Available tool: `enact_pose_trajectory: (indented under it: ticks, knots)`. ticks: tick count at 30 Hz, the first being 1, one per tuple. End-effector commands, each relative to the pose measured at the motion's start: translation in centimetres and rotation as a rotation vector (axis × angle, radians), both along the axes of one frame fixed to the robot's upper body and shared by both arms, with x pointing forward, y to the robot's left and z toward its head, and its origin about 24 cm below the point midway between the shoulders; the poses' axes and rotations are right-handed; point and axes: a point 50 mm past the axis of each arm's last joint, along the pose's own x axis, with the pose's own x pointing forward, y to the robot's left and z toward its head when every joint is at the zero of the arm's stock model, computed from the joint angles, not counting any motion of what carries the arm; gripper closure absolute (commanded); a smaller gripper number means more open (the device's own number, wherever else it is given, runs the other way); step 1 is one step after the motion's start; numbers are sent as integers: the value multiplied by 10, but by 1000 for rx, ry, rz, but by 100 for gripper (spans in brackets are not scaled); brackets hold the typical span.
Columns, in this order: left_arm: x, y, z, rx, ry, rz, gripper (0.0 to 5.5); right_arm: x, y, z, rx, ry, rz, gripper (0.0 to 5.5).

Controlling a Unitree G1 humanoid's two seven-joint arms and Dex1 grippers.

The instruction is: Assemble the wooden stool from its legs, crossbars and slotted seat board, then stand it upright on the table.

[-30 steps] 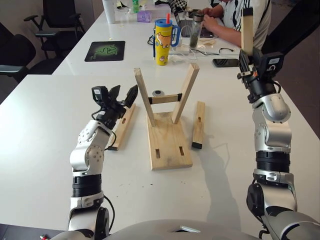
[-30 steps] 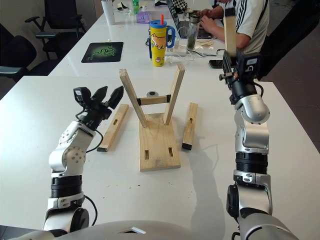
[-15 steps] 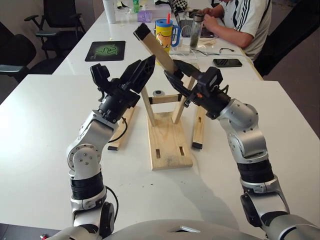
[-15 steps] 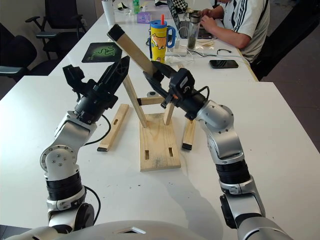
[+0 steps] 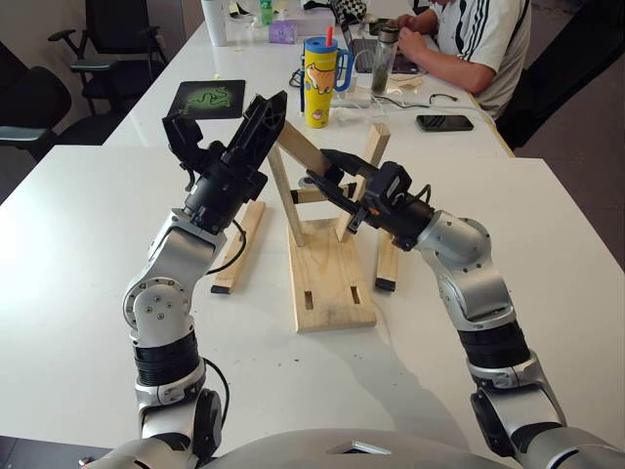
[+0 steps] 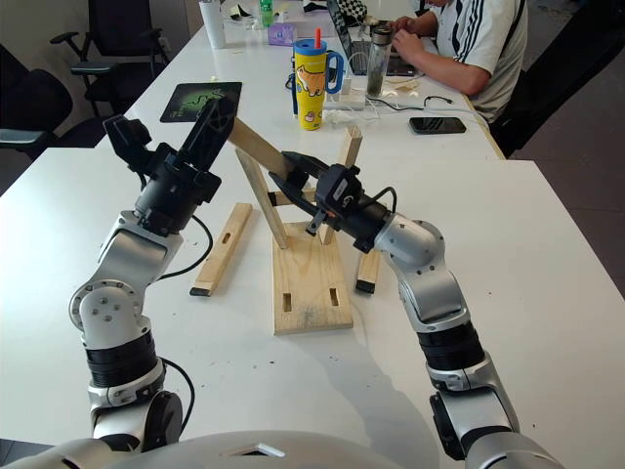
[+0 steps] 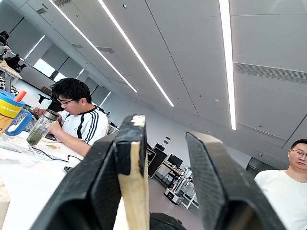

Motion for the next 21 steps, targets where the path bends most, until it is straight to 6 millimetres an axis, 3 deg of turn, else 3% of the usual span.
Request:
enact_pose_trajectory:
  ticks: [1,10,13,16,21]
  knots:
    - [1,0,0,11,2,-4,401,-1,0,-4,-31,-3,2,418]
    - [2,1,-3,22,16,4,501,0,-2,-5,-40,-8,-4,418]
    - [4,4,-5,24,25,25,504,0,-2,-6,-45,4,7,418]
    - [6,8,-8,25,40,60,506,0,-2,-6,-35,19,15,353]
    - [11,30,-21,59,84,159,506,4,-9,0,38,57,-16,332]
